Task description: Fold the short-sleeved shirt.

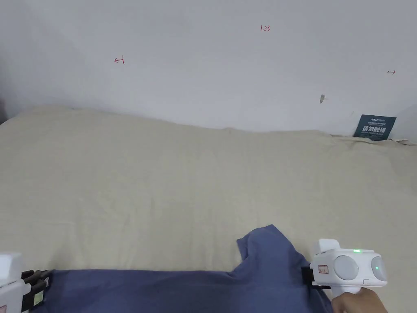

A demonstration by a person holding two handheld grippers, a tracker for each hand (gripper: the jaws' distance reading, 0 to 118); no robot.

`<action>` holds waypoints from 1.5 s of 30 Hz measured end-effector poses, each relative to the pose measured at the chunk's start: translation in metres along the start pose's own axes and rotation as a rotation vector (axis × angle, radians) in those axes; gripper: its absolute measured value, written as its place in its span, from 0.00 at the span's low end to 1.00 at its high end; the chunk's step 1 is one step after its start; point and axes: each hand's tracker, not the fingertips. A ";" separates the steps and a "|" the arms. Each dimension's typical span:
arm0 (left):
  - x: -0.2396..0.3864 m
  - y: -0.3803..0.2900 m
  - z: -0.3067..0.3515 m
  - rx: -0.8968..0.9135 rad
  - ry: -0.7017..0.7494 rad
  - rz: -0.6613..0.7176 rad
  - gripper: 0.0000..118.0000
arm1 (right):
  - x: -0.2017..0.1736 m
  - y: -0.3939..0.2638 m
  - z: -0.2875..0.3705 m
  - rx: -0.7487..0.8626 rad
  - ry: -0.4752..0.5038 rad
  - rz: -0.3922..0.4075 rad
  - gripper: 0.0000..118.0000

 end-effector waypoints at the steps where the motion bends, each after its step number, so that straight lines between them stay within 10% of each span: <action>1: -0.003 0.000 0.001 0.002 -0.002 0.004 0.00 | 0.001 -0.001 0.008 0.034 0.009 -0.011 0.01; 25: -0.052 -0.045 0.103 0.085 -0.151 0.119 0.00 | 0.017 -0.125 0.214 0.384 0.117 -0.002 0.01; 45: -0.031 -0.170 0.090 -0.253 -0.022 0.003 0.00 | -0.006 -0.289 0.164 0.105 -0.023 0.030 0.01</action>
